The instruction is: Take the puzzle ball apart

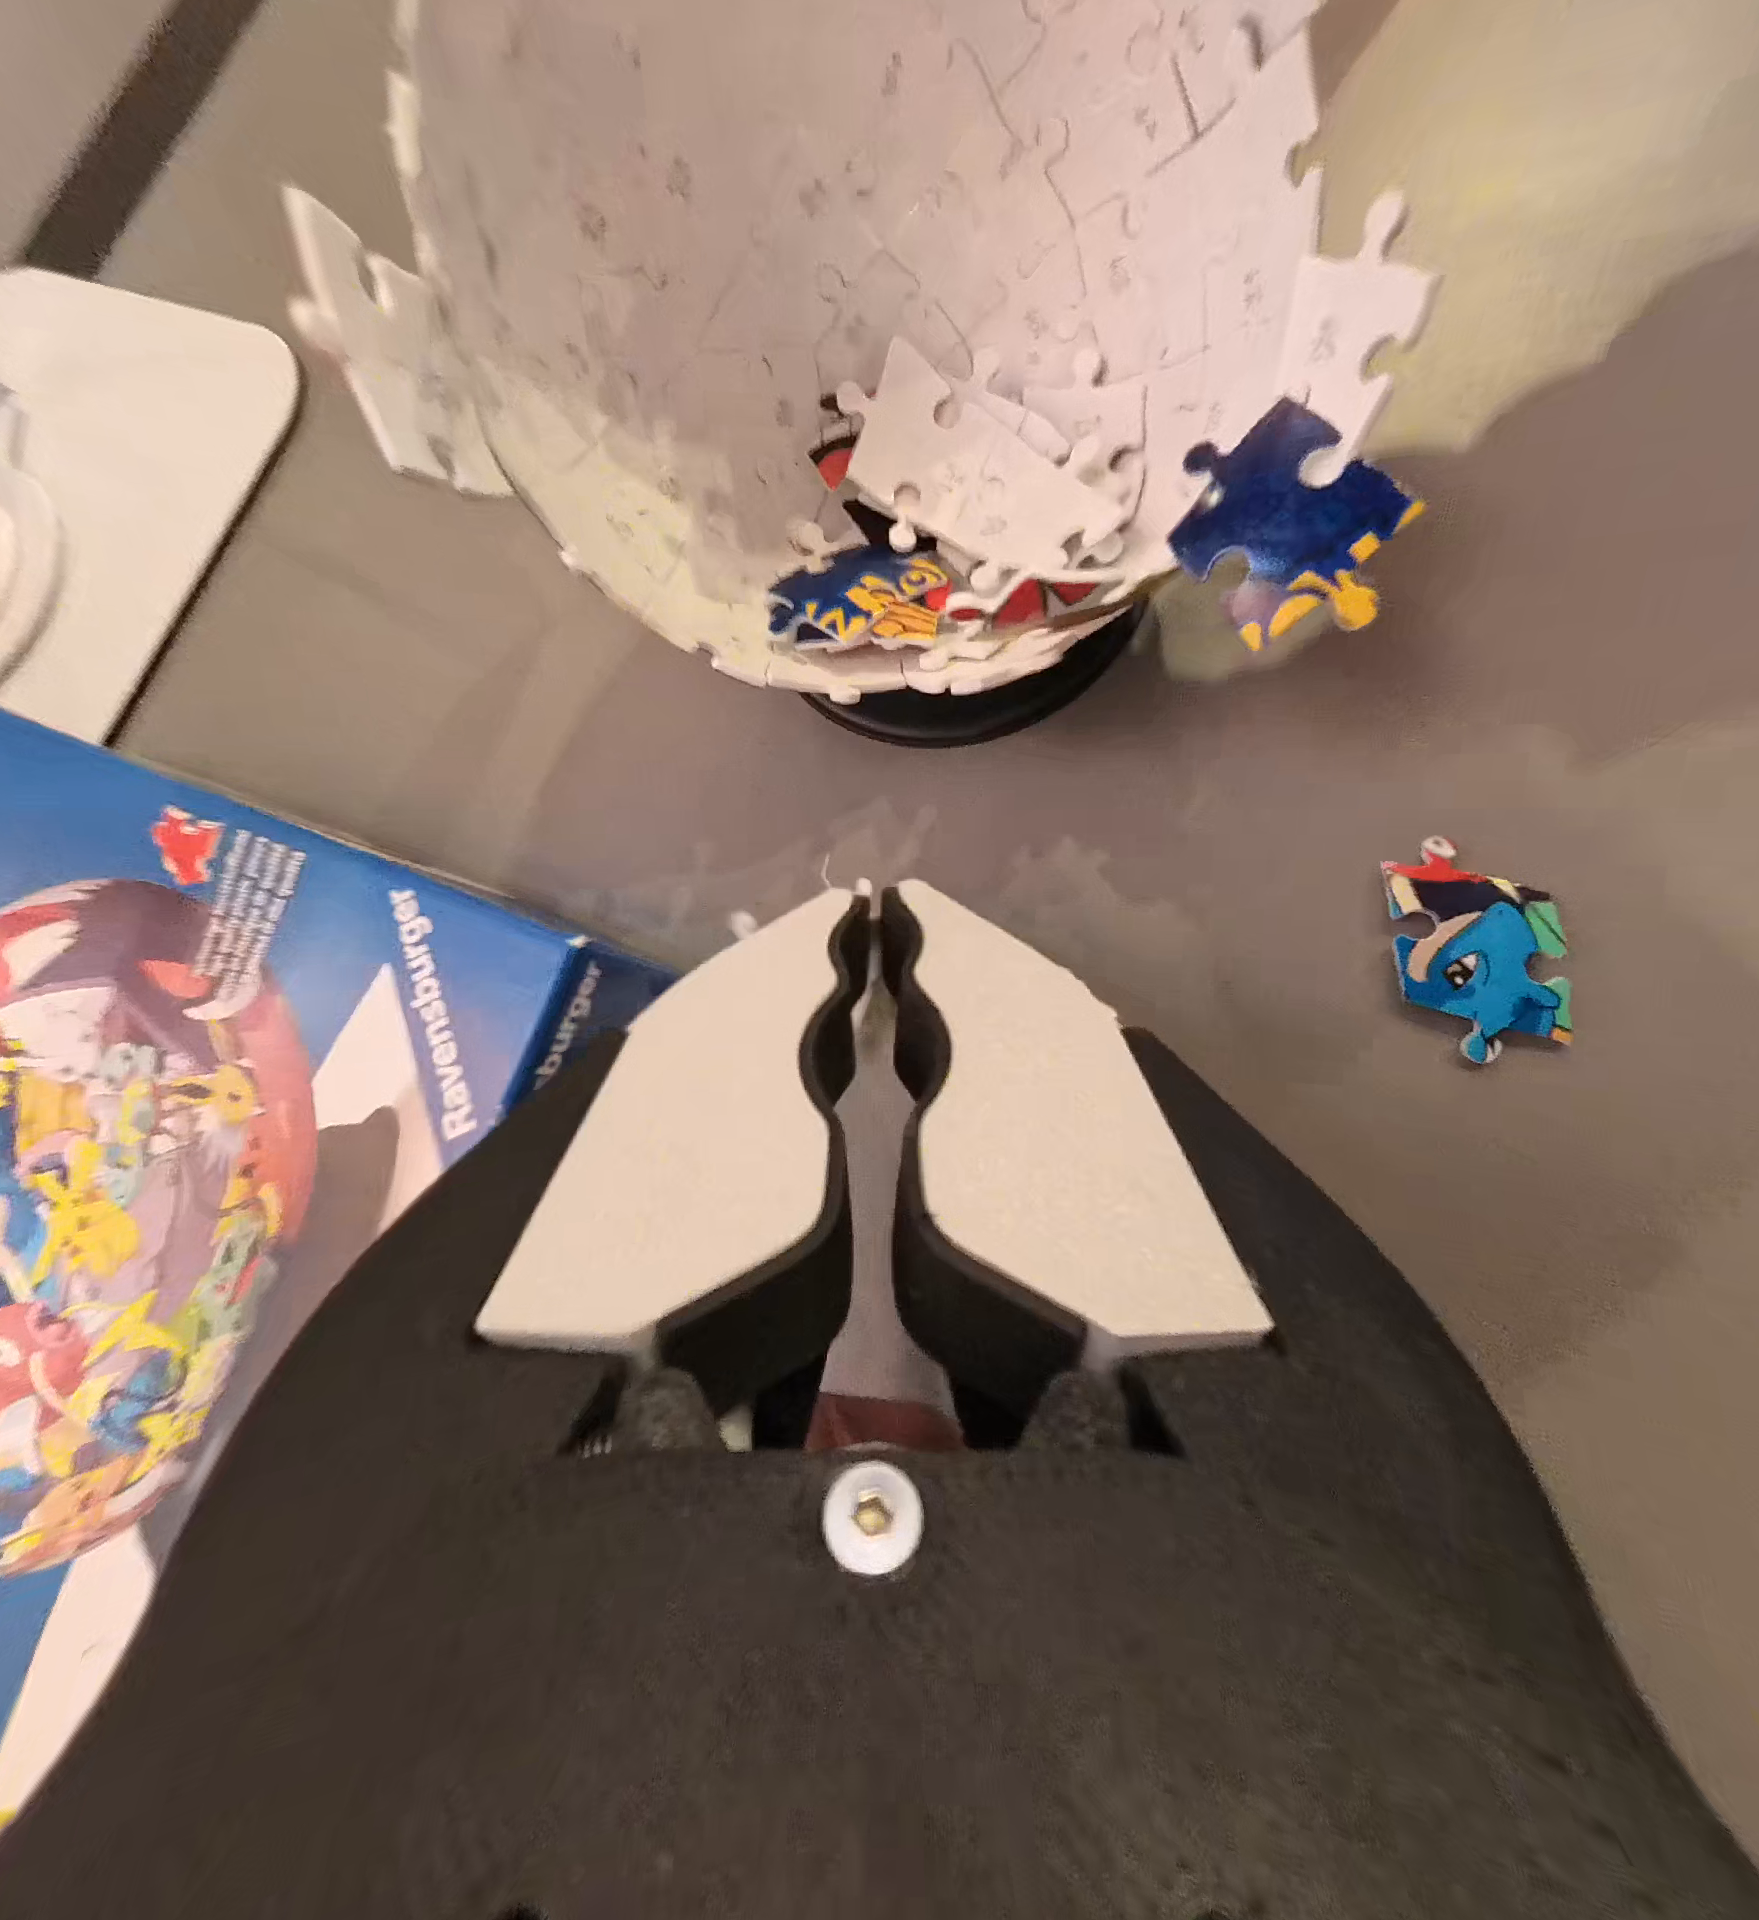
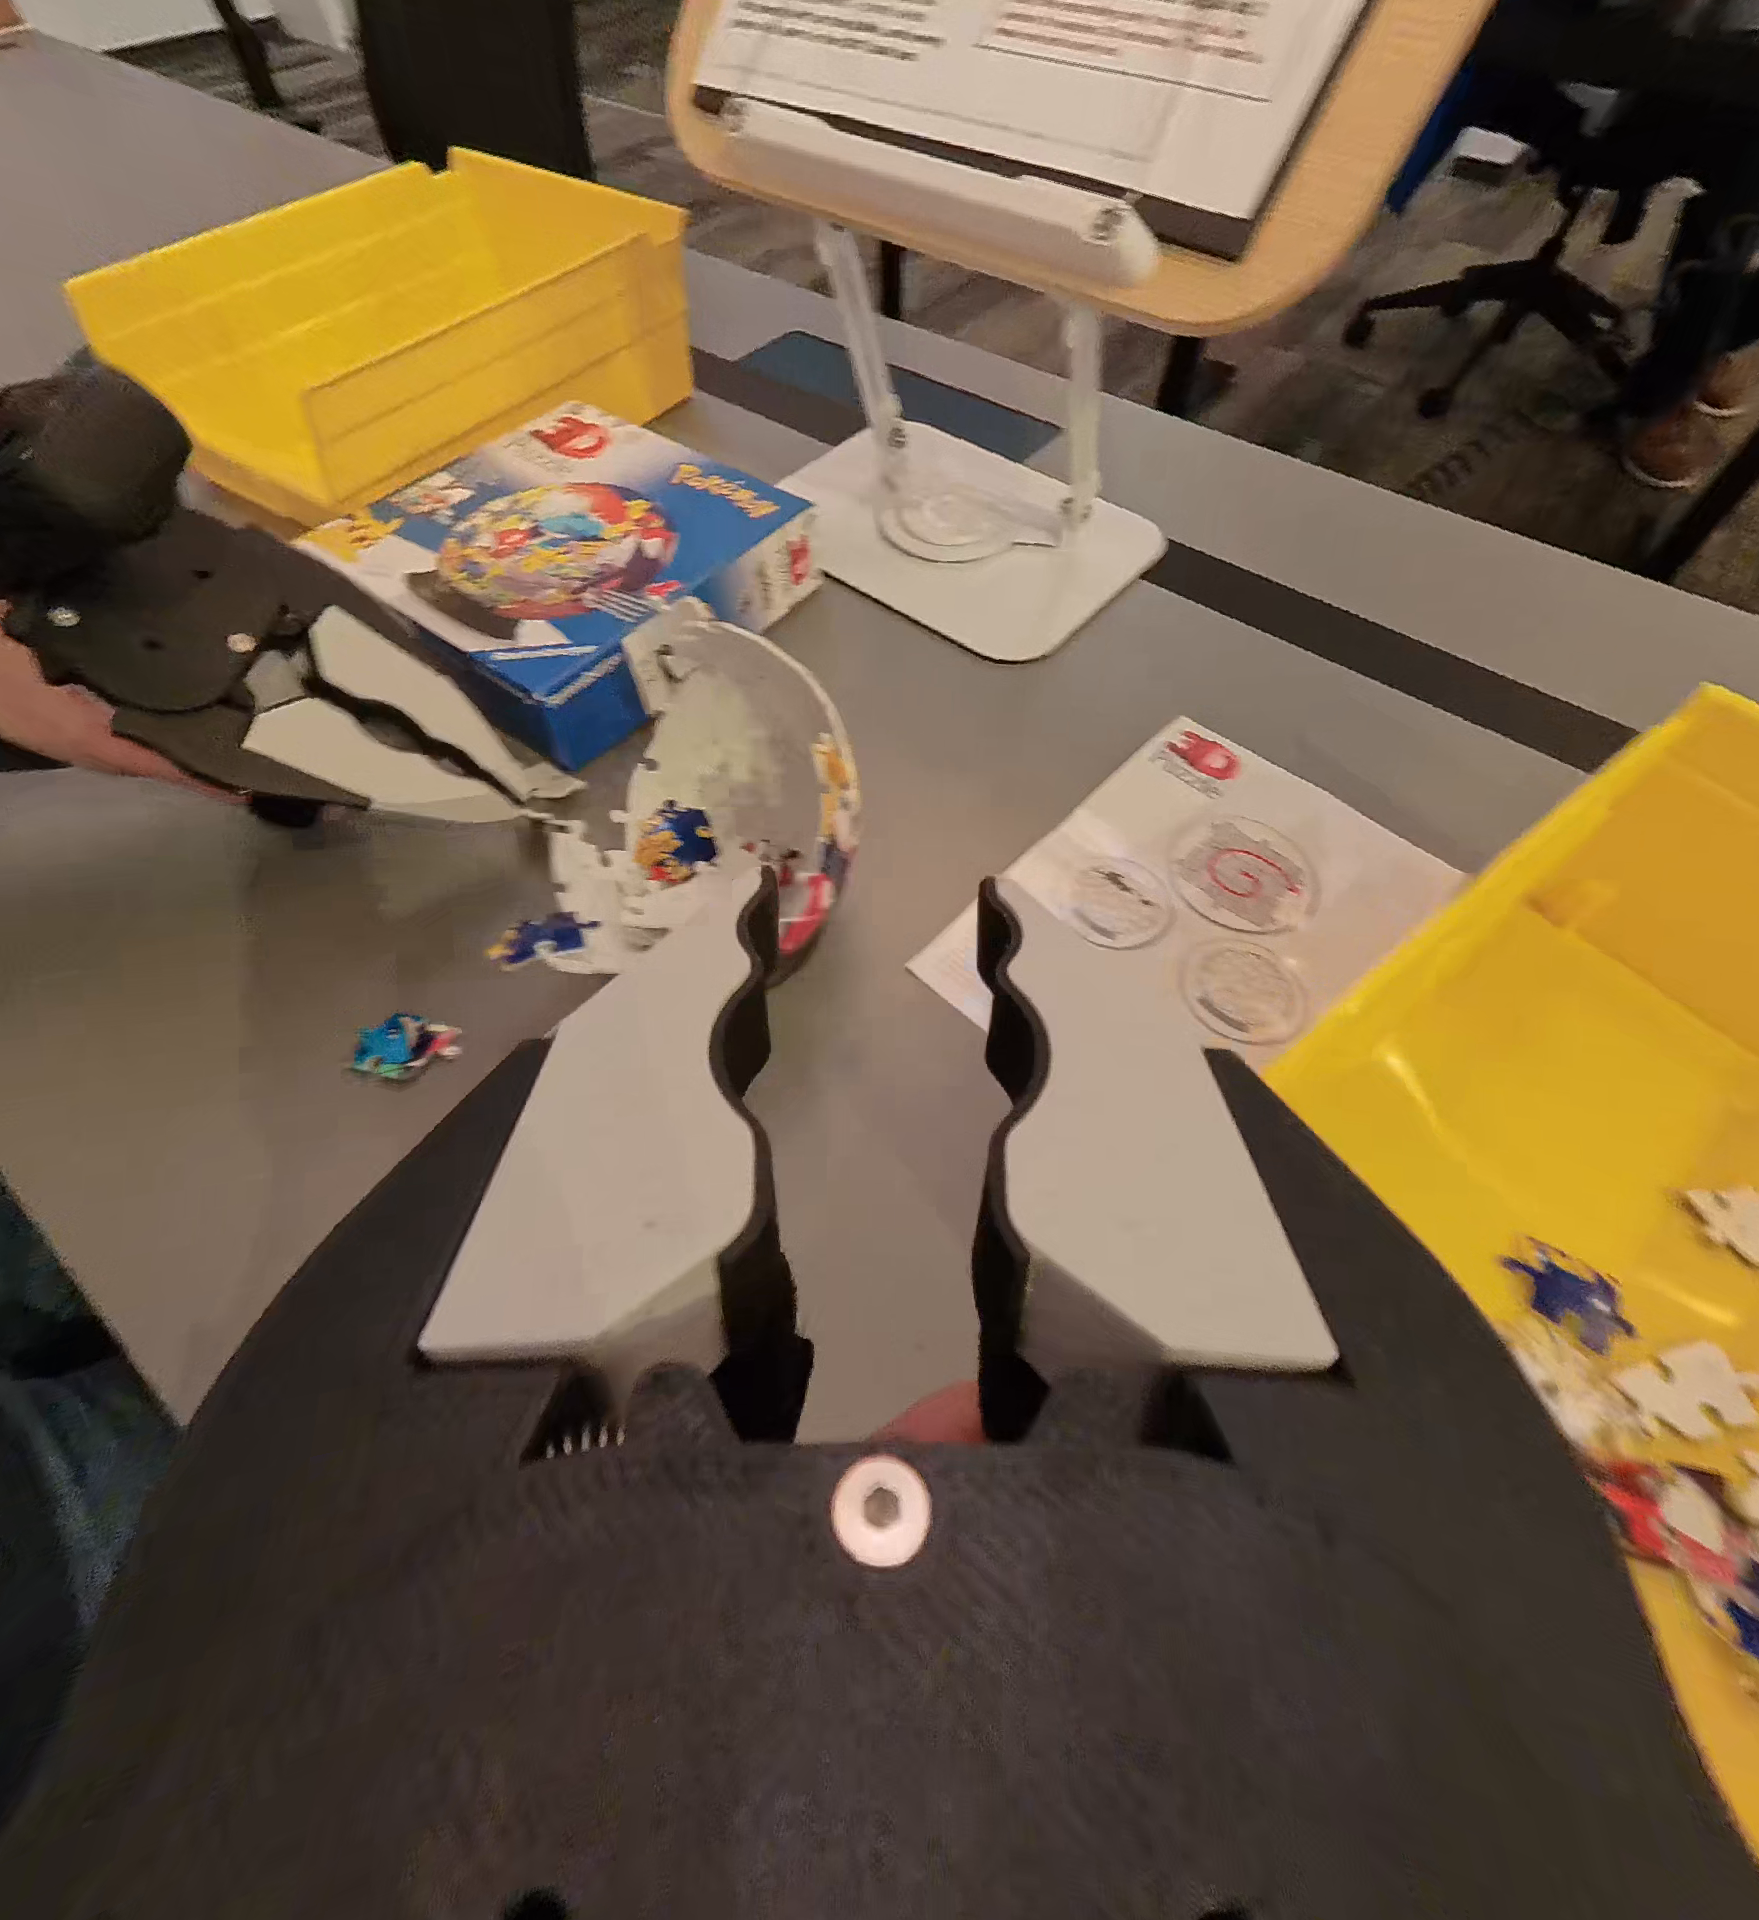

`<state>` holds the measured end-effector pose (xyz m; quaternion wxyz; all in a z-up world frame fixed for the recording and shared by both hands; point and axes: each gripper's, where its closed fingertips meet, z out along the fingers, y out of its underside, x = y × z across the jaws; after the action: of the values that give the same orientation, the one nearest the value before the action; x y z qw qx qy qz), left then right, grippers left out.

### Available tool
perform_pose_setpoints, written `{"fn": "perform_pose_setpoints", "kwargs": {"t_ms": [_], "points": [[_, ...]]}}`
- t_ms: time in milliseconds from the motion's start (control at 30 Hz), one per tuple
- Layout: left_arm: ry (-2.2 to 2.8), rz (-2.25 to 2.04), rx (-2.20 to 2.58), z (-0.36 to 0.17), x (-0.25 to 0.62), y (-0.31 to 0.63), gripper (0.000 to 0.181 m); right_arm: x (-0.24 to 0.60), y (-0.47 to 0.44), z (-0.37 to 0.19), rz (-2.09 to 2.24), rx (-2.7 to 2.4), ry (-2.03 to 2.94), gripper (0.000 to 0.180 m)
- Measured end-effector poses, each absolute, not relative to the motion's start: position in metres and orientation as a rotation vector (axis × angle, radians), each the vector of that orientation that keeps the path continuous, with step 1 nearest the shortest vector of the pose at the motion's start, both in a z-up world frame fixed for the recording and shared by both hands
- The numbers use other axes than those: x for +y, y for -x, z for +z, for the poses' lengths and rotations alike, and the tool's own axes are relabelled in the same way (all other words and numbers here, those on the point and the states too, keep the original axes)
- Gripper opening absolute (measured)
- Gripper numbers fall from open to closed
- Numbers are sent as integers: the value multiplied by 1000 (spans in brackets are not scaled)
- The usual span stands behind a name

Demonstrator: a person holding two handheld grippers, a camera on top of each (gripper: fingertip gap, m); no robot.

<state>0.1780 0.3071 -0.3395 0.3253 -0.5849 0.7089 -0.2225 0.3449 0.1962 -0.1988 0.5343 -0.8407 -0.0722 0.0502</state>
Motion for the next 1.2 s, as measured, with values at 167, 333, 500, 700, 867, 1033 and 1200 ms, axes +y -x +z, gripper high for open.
{"fn": "perform_pose_setpoints", "kwargs": {"t_ms": [167, 333, 500, 700, 867, 1033, 1200], "points": [[1470, -682, 1805, -305, 297, -175, 2, 203, -278, -206, 267, -374, 1975, 40], [1292, -1019, 1830, -244, 239, -180, 2, 215, -216, -228, 358, -635, 1952, 44], [1140, -1260, 1855, -199, 194, -180, 2, 213, -172, -231, 492, -821, 1869, 27], [1155, -1358, 1765, -189, 199, -183, 10, 204, -175, -220, 453, -833, 1819, 0], [1368, -867, 1860, -274, 270, -167, 38, 207, -300, -210, 131, -521, 1946, 0], [1552, -482, 1918, -352, 320, -140, 57, 175, -454, -230, -199, -110, 2113, 21], [1654, -480, 1904, -364, 333, -140, 60, 147, -505, -260, -210, 75, 2217, 45]]}}
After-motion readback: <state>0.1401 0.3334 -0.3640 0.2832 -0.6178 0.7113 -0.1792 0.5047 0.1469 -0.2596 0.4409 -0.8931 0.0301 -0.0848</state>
